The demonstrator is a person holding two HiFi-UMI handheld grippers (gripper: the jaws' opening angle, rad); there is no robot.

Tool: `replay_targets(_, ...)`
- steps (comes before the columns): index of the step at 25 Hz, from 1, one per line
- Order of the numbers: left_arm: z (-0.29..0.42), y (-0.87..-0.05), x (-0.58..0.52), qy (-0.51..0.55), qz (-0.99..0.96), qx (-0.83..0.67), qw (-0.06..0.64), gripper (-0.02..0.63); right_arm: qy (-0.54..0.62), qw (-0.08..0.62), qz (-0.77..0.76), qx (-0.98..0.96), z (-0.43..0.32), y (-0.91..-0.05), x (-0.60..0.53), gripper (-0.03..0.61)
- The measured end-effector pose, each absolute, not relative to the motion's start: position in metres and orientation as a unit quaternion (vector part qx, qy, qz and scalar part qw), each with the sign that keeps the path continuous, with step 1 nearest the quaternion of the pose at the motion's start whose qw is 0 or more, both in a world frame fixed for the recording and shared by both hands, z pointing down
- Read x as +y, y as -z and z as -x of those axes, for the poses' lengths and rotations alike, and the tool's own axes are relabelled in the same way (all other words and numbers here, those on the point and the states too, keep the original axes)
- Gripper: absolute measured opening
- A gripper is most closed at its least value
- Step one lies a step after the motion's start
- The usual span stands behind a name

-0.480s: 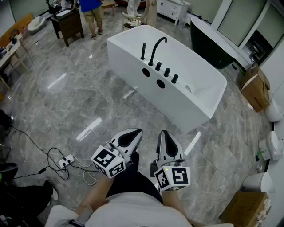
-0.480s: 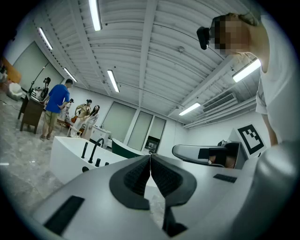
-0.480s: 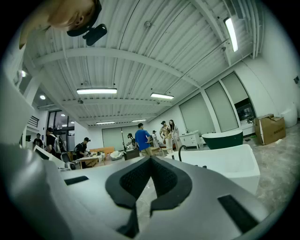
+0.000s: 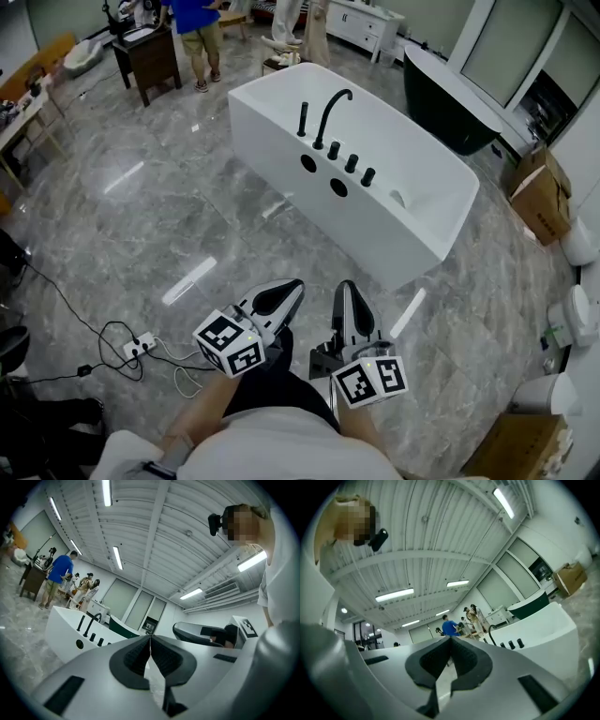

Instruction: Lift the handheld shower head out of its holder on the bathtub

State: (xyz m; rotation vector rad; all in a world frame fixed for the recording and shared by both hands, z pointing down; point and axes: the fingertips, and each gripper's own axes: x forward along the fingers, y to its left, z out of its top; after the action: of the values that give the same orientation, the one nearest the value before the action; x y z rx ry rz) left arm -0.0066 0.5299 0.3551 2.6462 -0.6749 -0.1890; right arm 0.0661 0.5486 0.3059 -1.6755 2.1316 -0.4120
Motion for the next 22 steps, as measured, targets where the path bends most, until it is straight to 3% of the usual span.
replay_targets(8, -0.024, -0.353, 0.493, 0.069, -0.948, -0.219, 0.22, 0.012, 0.173, 0.26, 0.51, 0.801, -0.074, -0.287, 0.51, 0.018)
replay_targets(13, -0.045, -0.348, 0.449, 0.058, -0.954, -0.218, 0.199, 0.012, 0.138, 0.187, 0.517, 0.824, -0.086, -0.29, 0.468, 0.018)
replay_targets(22, -0.075, -0.341, 0.361, 0.044, -0.961, -0.214, 0.167, 0.012, 0.124, 0.164, 0.544, 0.814, -0.106, -0.29, 0.376, 0.017)
